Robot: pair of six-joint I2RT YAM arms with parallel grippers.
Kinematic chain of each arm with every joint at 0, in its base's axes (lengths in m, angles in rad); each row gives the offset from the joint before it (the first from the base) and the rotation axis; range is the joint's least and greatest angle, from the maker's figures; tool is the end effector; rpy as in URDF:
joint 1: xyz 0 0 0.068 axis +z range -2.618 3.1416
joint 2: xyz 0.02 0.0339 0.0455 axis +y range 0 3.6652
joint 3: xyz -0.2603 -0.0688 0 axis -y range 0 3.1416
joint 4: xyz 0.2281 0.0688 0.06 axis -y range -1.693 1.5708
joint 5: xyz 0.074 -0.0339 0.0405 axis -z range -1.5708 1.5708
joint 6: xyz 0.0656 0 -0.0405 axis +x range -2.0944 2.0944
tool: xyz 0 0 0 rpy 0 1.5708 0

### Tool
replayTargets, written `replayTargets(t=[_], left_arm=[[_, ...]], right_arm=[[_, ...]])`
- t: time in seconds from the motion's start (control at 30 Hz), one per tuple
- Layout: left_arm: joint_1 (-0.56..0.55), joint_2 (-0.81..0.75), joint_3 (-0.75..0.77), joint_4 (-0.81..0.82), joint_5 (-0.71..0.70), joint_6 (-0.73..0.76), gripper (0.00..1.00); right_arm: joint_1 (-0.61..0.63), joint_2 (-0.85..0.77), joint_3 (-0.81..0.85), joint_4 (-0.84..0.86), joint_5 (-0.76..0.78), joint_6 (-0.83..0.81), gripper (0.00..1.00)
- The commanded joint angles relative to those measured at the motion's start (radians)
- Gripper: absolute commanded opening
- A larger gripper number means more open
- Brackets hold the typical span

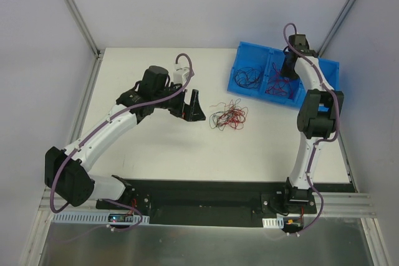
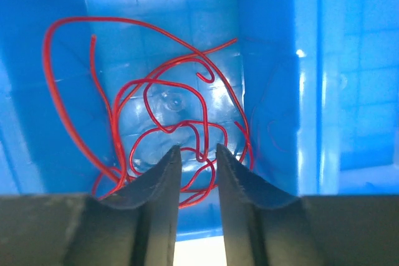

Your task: Untangle the cables

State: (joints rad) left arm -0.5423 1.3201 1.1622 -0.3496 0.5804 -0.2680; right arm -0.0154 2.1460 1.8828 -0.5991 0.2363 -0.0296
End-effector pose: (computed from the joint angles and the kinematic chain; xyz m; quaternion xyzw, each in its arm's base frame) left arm 0.2407 -0.1871 0.3264 0.2566 0.7983 -0.4181 0.3492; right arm 0.4868 -0.0229 0.2259 0.0343 0.9316 -0.1183 0.3419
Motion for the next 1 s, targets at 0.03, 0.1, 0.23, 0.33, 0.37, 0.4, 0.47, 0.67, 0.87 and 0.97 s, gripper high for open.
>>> replayTargets(t=[0.03, 0.1, 0.23, 0.33, 0.37, 0.4, 0.47, 0.67, 0.87, 0.97], left_arm=[[0.001, 0.007, 0.014, -0.008, -0.01, 0.027, 0.99], [0.001, 0.016, 0.017, -0.008, -0.002, 0.023, 0.99], [0.001, 0.039, 0.017, -0.008, 0.018, 0.004, 0.99], [0.001, 0.063, 0.021, -0.008, 0.041, -0.011, 0.99], [0.001, 0.07, 0.022, -0.008, 0.047, -0.016, 0.99], [0.001, 0.076, 0.022, -0.008, 0.05, -0.019, 0.99], [0.001, 0.082, 0.022, -0.009, 0.055, -0.023, 0.99], [0.001, 0.085, 0.022, -0.008, 0.05, -0.02, 0.99], [0.021, 0.093, 0.025, -0.011, 0.05, -0.022, 0.99], [0.044, 0.085, 0.025, -0.014, 0.035, -0.019, 0.99]], right_arm=[[0.008, -0.148, 0.064, -0.12, 0.018, -0.016, 0.39], [0.034, -0.263, -0.072, -0.075, 0.012, -0.018, 0.45], [0.119, -0.469, -0.399, 0.096, -0.101, 0.026, 0.57], [0.237, -0.567, -0.623, 0.263, -0.225, 0.108, 0.62], [0.267, -0.586, -0.684, 0.327, -0.277, 0.138, 0.63], [0.294, -0.594, -0.727, 0.375, -0.299, 0.178, 0.64], [0.325, -0.574, -0.799, 0.47, -0.351, 0.273, 0.65], [0.409, -0.416, -0.802, 0.59, -0.362, 0.355, 0.65], [0.554, -0.347, -0.706, 0.482, -0.364, 0.336, 0.54], [0.63, -0.371, -0.746, 0.487, -0.376, 0.346, 0.51]])
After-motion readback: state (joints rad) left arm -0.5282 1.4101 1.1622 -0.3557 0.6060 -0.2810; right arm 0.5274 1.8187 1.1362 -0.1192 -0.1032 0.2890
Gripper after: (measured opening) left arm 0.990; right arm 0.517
